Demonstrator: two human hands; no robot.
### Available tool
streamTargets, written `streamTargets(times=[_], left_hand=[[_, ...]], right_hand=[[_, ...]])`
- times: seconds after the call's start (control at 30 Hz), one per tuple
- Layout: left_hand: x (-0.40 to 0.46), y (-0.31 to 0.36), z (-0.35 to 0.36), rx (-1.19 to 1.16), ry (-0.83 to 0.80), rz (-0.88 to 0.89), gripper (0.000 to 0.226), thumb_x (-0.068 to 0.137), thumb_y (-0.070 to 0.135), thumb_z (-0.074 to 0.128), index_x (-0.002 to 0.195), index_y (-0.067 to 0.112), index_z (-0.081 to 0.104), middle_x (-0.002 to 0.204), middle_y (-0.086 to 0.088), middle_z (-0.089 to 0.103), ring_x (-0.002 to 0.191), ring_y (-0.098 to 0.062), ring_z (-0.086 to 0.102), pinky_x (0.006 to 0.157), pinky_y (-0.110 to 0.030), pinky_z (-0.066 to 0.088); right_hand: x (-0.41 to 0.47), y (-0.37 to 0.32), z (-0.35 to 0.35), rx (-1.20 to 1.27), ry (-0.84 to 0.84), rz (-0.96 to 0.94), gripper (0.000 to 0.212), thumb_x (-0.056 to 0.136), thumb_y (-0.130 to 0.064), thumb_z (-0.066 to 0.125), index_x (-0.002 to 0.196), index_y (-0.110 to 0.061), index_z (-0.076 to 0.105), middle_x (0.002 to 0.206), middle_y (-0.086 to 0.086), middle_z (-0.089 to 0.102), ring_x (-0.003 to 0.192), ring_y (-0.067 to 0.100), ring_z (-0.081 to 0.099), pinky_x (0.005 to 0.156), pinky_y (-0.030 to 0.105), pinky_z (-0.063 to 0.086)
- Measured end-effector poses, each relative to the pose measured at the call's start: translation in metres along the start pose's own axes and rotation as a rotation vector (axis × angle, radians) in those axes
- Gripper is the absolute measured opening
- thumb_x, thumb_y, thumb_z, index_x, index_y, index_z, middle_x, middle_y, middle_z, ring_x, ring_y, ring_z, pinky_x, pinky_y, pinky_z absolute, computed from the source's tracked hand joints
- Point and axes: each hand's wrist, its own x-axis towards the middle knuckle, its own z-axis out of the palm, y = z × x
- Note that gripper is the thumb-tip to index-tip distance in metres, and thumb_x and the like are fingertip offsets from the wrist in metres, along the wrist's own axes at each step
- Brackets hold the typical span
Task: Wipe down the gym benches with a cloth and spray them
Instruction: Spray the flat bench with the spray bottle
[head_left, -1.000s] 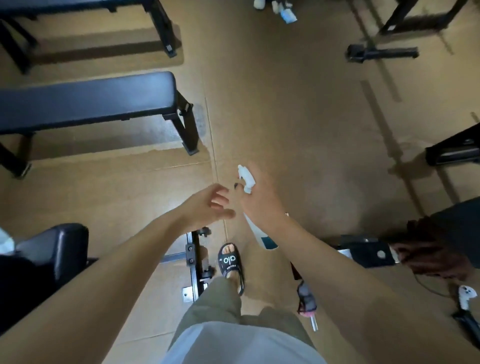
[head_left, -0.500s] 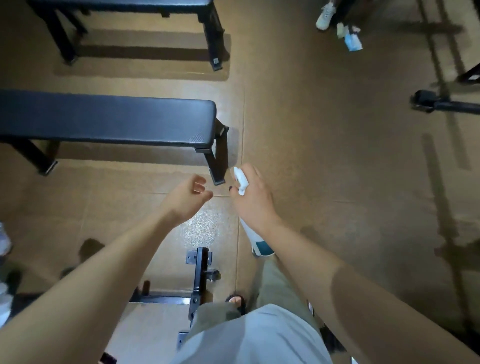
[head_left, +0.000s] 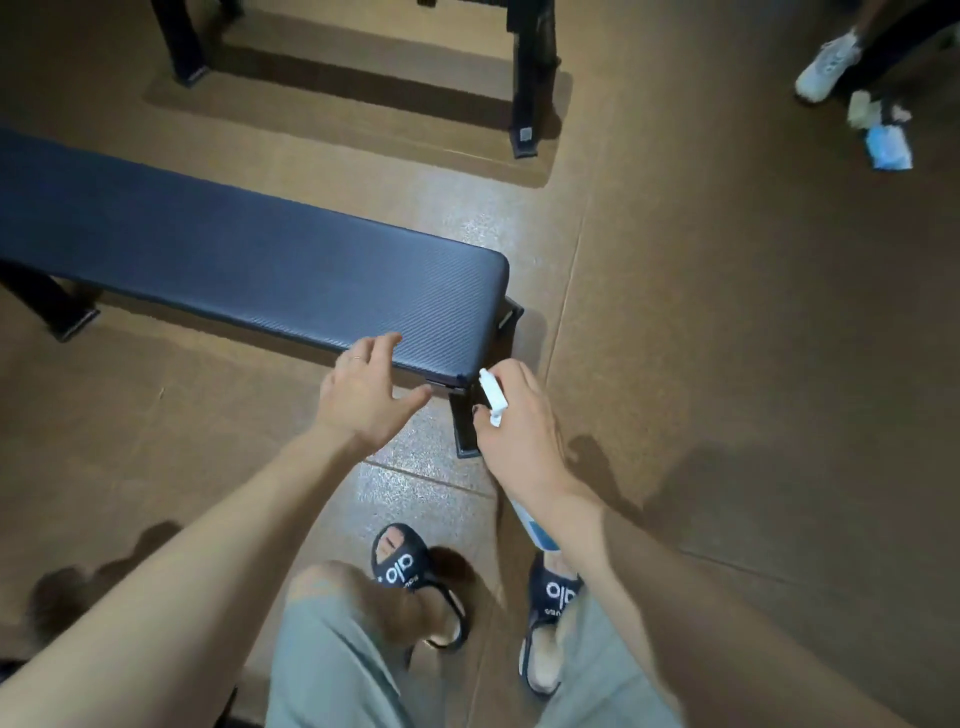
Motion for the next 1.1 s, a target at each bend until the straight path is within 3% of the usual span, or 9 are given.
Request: streamTargets(times=[0.23, 0.47, 0.7, 0.93, 1.1], left_hand=[[0.139, -0.085, 0.106, 0.207, 0.165, 0.080, 0.090, 0.080, 0.069, 0.068, 0.147, 0.019, 0.036, 0.146, -0.016, 0.039, 0.137, -0.037, 0.037, 0.118, -0.051, 0.027], [0.181, -0.127, 0.153, 0.225, 0.374, 0.268, 0.091, 0.069, 0.089, 0.052, 0.131, 0.022, 0.046, 0.130, -0.011, 0.045, 0.124, -0.034, 0.040, 0.108, -0.052, 0.033], [0.194, -0.137, 0.158, 0.186, 0.404, 0.307, 0.097, 0.062, 0.098, 0.045, 0.131, 0.030, 0.045, 0.130, -0.005, 0.041, 0.128, -0.031, 0.035, 0.109, -0.052, 0.026], [0.215, -0.177, 0.118, 0.281, 0.431, 0.356, 0.107, 0.057, 0.104, 0.039, 0.124, 0.021, 0.047, 0.118, -0.003, 0.041, 0.108, -0.026, 0.040, 0.095, -0.046, 0.035], [0.233, -0.234, 0.090, 0.287, 0.468, 0.312, 0.103, 0.059, 0.102, 0.040, 0.118, 0.018, 0.050, 0.116, -0.006, 0.044, 0.105, -0.027, 0.041, 0.092, -0.047, 0.037]], right_hand=[[0.106, 0.084, 0.117, 0.053, 0.053, -0.002, 0.019, 0.088, -0.005, 0.063, 0.095, -0.013, 0.047, 0.102, 0.003, 0.053, 0.085, 0.024, 0.051, 0.071, 0.039, 0.041], [0.139, 0.134, 0.163, -0.045, 0.114, -0.072, 0.021, 0.088, -0.007, 0.064, 0.089, -0.015, 0.045, 0.099, 0.001, 0.050, 0.082, 0.022, 0.049, 0.071, 0.036, 0.038], [0.148, 0.139, 0.174, -0.054, 0.175, -0.035, 0.021, 0.081, 0.001, 0.059, 0.085, -0.013, 0.045, 0.093, 0.004, 0.050, 0.080, 0.026, 0.047, 0.069, 0.039, 0.039], [0.144, 0.104, 0.199, -0.089, 0.157, -0.004, 0.040, 0.085, -0.002, 0.061, 0.075, -0.026, 0.029, 0.081, -0.004, 0.041, 0.070, 0.017, 0.040, 0.064, 0.035, 0.033], [0.149, 0.075, 0.223, -0.001, 0.160, 0.017, 0.029, 0.084, -0.001, 0.064, 0.081, -0.016, 0.040, 0.084, 0.001, 0.046, 0.070, 0.014, 0.042, 0.059, 0.030, 0.036]])
